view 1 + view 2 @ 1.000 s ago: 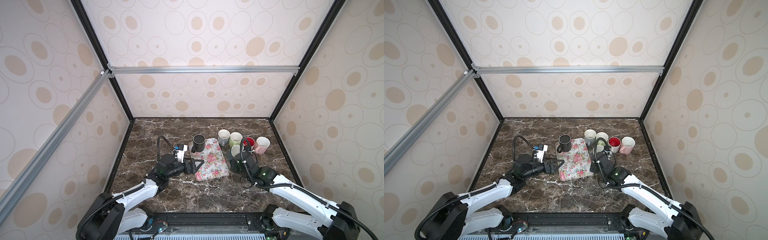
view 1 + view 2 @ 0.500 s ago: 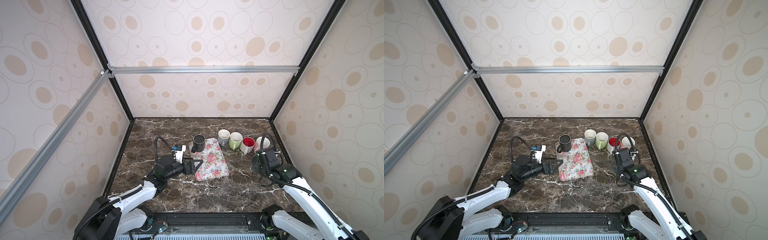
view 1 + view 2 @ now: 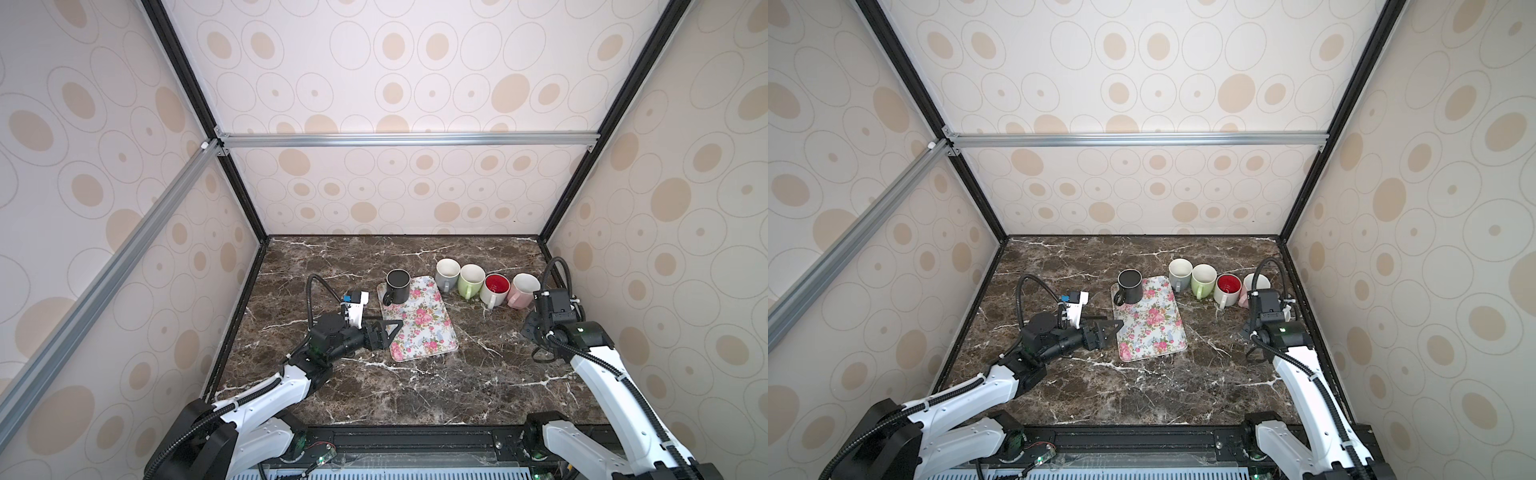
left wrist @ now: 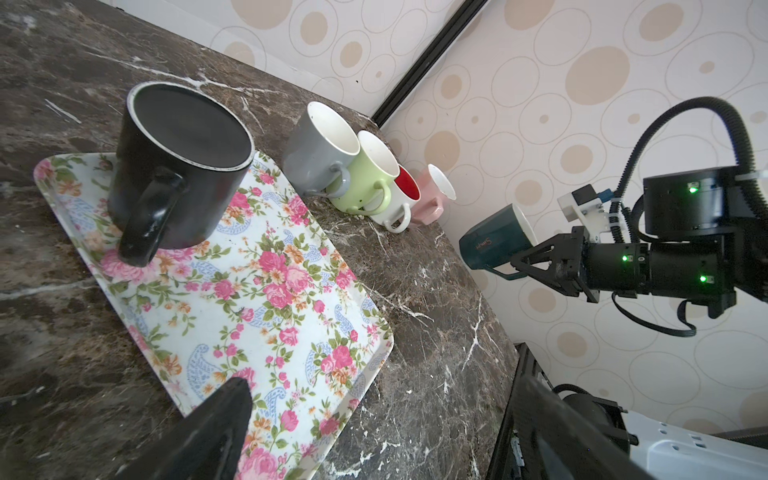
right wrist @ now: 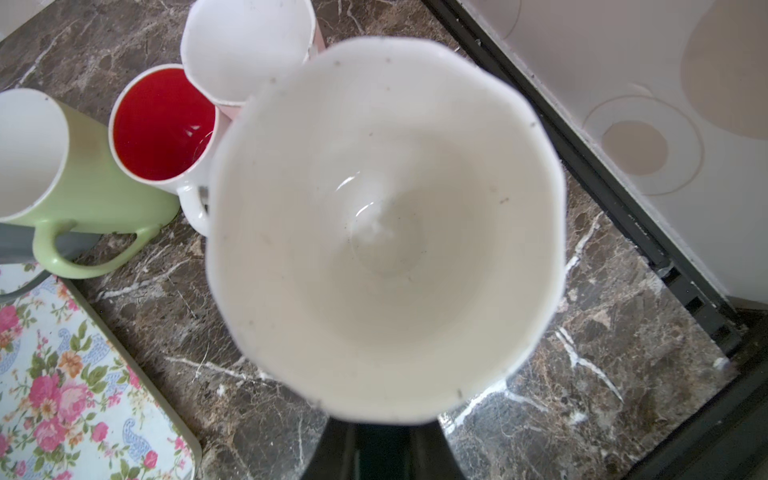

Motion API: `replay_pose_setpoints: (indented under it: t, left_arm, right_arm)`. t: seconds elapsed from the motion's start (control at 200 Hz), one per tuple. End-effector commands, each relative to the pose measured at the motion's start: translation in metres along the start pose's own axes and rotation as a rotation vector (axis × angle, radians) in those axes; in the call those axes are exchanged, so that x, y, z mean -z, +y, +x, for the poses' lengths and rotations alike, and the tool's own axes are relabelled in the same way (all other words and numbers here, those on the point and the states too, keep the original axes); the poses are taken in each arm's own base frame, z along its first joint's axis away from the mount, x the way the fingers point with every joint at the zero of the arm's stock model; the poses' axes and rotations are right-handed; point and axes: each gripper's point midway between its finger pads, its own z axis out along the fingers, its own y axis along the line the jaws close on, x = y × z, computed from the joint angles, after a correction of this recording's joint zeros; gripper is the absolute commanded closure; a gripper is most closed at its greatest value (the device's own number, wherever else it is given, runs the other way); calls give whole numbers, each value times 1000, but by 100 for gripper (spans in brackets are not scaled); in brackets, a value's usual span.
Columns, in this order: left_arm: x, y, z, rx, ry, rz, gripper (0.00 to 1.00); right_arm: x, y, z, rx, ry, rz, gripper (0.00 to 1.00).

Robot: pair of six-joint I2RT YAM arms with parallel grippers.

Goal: Turn the mug right side up
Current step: 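Carry the teal mug toward the mug row while the left gripper releases and withdraws, then lower the teal mug upright at the end of the mug row with the right gripper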

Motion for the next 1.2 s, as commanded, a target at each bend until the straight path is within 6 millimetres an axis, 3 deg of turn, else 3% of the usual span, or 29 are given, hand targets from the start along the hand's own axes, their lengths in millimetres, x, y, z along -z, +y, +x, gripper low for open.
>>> replay_pose_setpoints:
  t: [0.0, 0.365, 0.54, 0.685, 0.98, 1.19]
  left_arm:
    - [3, -4, -6, -35, -24, 5, 2]
    - [2, -1, -4, -33, -18, -8, 2]
    - [1, 0, -4, -34, -17, -13, 2]
    - [1, 0, -6, -35, -19, -18, 2]
    - [-1, 5, -5, -35, -12, -41, 2]
    - [-1, 6, -4, -35, -10, -47, 2]
  right_arm:
    - [12, 6, -43, -32, -135, -23, 100]
    - [-8, 4, -81, -84, -157, -33, 100]
    - [-31, 3, -93, -109, -145, -42, 100]
    - [-51, 14, -104, -95, -163, -99, 100]
    - [-83, 12, -113, -74, -131, -12, 100]
    - [-95, 12, -116, -59, -127, 15, 100]
